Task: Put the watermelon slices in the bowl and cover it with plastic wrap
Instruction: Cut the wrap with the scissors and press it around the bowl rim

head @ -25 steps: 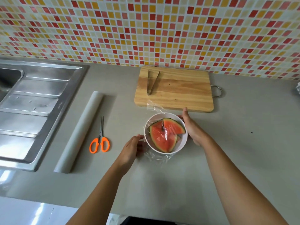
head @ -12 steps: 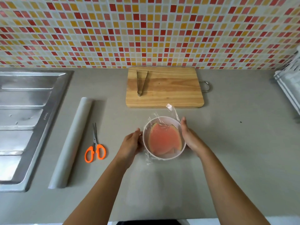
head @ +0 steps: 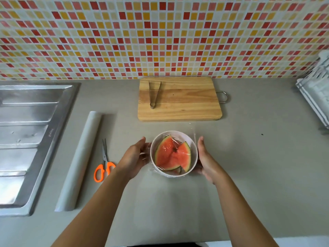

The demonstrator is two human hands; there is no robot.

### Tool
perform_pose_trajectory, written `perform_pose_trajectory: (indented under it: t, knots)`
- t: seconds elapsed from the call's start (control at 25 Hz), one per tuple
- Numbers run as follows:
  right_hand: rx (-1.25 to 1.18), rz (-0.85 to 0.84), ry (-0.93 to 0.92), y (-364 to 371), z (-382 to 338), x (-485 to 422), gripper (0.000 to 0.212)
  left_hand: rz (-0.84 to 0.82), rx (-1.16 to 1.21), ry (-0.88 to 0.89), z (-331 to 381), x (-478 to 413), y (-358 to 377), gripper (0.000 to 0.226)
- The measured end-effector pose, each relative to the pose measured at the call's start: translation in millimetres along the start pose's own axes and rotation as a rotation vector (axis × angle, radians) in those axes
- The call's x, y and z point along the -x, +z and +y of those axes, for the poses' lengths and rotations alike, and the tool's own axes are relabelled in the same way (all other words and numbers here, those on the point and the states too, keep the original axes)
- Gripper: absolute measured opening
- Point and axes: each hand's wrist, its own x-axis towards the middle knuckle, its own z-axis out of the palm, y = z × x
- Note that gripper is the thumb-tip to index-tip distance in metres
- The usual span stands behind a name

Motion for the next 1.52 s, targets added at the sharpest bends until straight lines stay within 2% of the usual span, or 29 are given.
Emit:
perform_pose_trajectory:
  t: [0.12, 0.2, 0.32, 0.36, 0.44, 0.56, 0.68, 0.8, 0.84, 1.0, 1.2, 1.36, 1.52]
  knots:
    - [0.298, 0.192, -0.082, -1, -5, -5, 0.085, -0.045, -0.082, 0.022, -6, -2, -6, 0.043]
    - [0.387, 0.262, -0.154, -2, -16, -12, 0.087, -0.025, -0.16, 0.075, -4, -2, -9, 0.042]
    - [0.379, 0.238, -0.181, -2, -30, -28, 0.08, 0.048, -0.343, 0.083, 3, -2, -19, 0.051]
    - [0.357, 0.251, -0.213, -1, -31, -33, 0.07, 0.036, -0.436, 0.072, 6, 0, -21, 0.053]
    - [0.257, 0.291, -0.268, 0, -32, -38, 0.046, 0.016, -0.557, 0.108, 11, 7, -20, 0.041]
    - [0.062, 0.324, -0.293, -1, -33, -37, 0.029, 0.088, -0.497, 0.241, 15, 13, -15, 0.032]
    - [-0.09, 0.296, -0.298, 0, -34, -32, 0.029, 0.167, -0.291, 0.273, 7, 16, -10, 0.029]
    - [-0.153, 0.266, -0.288, 1, -36, -29, 0.031, 0.248, -0.236, 0.266, 2, 16, -6, 0.023]
    - [-0.145, 0.271, -0.284, 1, -38, -29, 0.032, 0.259, -0.274, 0.28, 2, 15, -5, 0.023]
    - [-0.157, 0.288, -0.264, 2, -43, -30, 0.034, 0.298, -0.672, 0.425, 4, 10, -6, 0.019]
    - [-0.24, 0.275, -0.205, 2, -44, -31, 0.031, 0.292, -0.54, 0.462, 2, 7, -4, 0.019]
    - [-0.189, 0.307, -0.179, 5, -49, -32, 0.033, 0.245, -0.548, 0.419, 1, 3, 3, 0.022]
    - [-0.215, 0.344, -0.134, 11, -51, -37, 0.035, 0.288, -0.585, 0.422, 4, 0, 4, 0.022]
